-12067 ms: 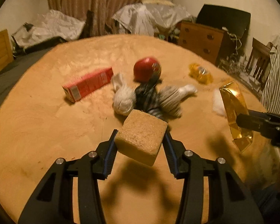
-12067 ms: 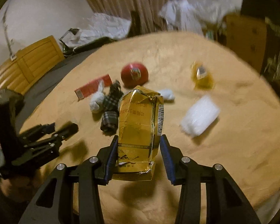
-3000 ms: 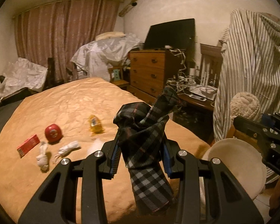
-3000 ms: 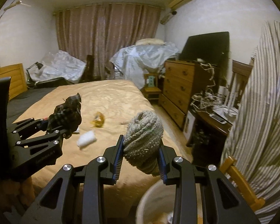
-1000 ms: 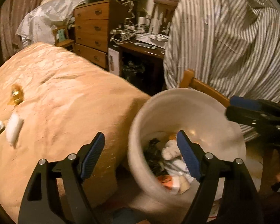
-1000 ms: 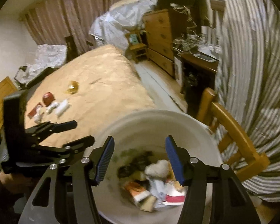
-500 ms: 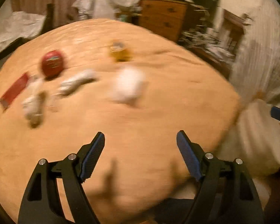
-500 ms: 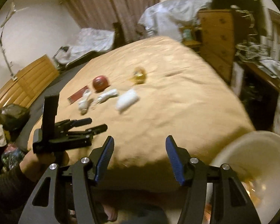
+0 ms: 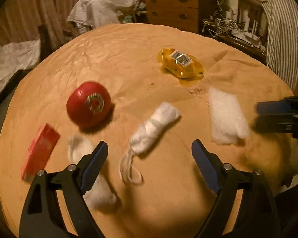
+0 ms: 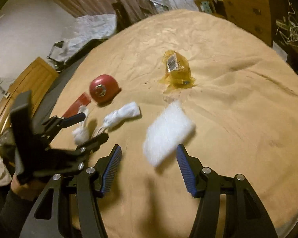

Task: Collect trash
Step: 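Move both open tools back over the trash on the bed, then grasp the white rolled cloth with the left tool while the right tool grasps the white sock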

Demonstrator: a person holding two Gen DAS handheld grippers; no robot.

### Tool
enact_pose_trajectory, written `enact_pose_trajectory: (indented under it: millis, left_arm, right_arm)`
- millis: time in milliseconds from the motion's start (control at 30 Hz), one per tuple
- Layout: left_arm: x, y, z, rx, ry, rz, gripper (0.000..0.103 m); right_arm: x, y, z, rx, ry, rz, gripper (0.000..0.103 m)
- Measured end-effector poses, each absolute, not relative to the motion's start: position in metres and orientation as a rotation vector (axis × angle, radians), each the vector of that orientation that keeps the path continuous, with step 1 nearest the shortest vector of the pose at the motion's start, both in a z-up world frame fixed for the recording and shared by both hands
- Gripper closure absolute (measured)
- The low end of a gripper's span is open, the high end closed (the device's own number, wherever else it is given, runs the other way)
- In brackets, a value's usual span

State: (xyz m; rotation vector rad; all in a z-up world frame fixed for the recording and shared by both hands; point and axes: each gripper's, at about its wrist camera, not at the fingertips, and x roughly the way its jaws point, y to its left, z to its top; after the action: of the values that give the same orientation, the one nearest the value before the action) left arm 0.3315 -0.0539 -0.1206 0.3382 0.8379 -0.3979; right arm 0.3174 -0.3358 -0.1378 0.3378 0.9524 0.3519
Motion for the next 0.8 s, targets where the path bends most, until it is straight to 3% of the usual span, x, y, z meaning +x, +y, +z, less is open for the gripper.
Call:
enact_pose_trajectory:
  millis: [300, 400, 600, 667, 733, 767, 800]
  left_arm:
    - [0.352, -0.056, -0.131, 0.349, 0.858, -0.422, 0.020]
    - [0.353, -0.064, -0.133, 0.377, 0.852, -0.405, 0.020]
    - [0.361, -0.082, -0.141, 0.407, 0.883, -0.373, 0.020]
    - [0.359, -0.091, -0.148, 0.437, 0.885, -0.369, 0.025]
    - [0.358, -0.096, -0.156, 0.440, 0.899, -0.366, 0.042]
    - [0.356, -0.096, -0.157, 0.431, 0.888, -0.356, 0.045]
    - [0.354, -0.095, -0.157, 0.421, 0.876, -0.346, 0.057]
  right_arm:
    - [0.373, -0.296, -0.148, 0.198, 0.990, 0.285, 0.045]
    - [0.372, -0.297, -0.148, 0.140, 0.977, 0.272, 0.050]
    - [0.347, -0.315, -0.142, 0.149, 0.913, 0.273, 0.050]
    - [0.337, -0.323, -0.143, 0.158, 0.909, 0.275, 0.049]
    - [0.329, -0.331, -0.143, 0.166, 0.903, 0.271, 0.049]
    - [0.323, -0.336, -0.143, 0.173, 0.900, 0.269, 0.049]
    - [0.319, -0.340, -0.143, 0.182, 0.896, 0.270, 0.048]
